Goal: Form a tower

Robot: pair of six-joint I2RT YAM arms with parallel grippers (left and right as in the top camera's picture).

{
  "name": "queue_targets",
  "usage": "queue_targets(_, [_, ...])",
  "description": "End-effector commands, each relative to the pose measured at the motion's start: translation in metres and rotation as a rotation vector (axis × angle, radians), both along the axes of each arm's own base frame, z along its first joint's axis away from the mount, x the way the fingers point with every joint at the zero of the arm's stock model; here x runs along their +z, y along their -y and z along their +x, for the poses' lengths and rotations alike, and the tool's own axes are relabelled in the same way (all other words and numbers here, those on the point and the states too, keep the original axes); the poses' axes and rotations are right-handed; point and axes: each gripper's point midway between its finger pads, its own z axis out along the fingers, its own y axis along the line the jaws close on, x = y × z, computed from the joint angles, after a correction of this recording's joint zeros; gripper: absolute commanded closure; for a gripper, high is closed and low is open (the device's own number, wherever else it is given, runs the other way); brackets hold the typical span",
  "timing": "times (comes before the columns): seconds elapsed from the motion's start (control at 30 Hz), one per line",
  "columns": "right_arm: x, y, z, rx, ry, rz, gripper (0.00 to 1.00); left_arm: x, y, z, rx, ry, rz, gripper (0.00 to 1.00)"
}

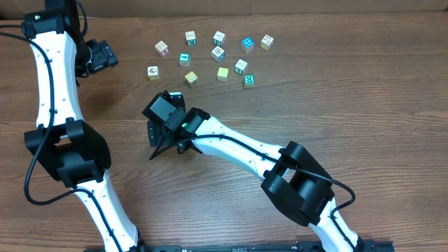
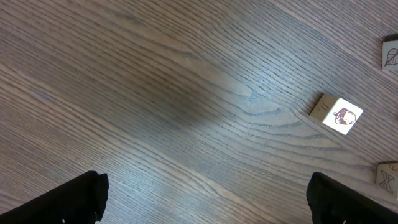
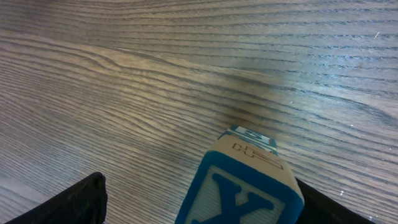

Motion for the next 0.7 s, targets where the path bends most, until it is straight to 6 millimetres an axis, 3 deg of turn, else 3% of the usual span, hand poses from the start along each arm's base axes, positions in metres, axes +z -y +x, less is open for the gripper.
queue_targets(0.0, [0.031,0.0,0.007,-0.001,0.047,0.041,0.15,0.006,0.004,0.003,0.002,0.019,0.004,0.0])
queue_targets(0.67, [0.042,0.001,0.007,0.003,0.06,0.047,0.14,0.006,0.004,0.003,0.001,0.019,0.004,0.01])
